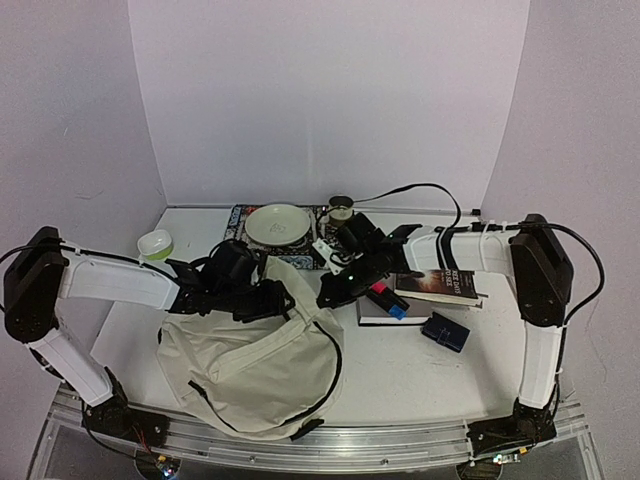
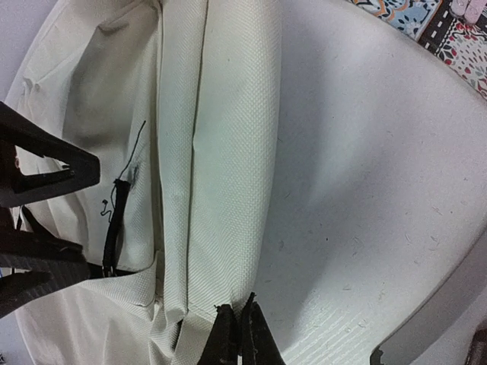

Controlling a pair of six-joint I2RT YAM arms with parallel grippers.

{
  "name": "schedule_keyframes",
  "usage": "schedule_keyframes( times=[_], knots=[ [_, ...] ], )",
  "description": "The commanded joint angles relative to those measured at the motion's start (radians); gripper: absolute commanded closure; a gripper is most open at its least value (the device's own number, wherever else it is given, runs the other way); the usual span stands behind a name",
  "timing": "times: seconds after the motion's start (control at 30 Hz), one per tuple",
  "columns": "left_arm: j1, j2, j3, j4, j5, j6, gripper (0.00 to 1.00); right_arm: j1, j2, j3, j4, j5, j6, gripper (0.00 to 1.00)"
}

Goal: Pack the student bag
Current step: Grab the student bag from the lower front pocket, then unzip the lower front pocket of the student bag.

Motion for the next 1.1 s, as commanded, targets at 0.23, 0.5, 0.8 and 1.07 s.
schedule_keyframes(
  times=[0.23,0.5,0.8,1.07],
  knots=[
    [0.004,0.034,0.009,0.018,0.038,-0.105,0.48,0.01,-0.07,-0.028,0.058,-0.05,0.031,1.0],
    [0.004,0.091,0.019,0.081,0.064,-0.122,0.58,0.011,-0.077,-0.033,0.087,-0.069,0.043,1.0],
    [0.004,0.084,-0.014,0.133,0.067,-0.141,0.9,0.011,-0.094,-0.049,0.1,-0.064,0.044,1.0],
    [0.004,-0.039,-0.09,0.103,0.005,-0.134,1.0,0.007,-0.116,-0.062,0.099,0.038,0.038,1.0]
  ],
)
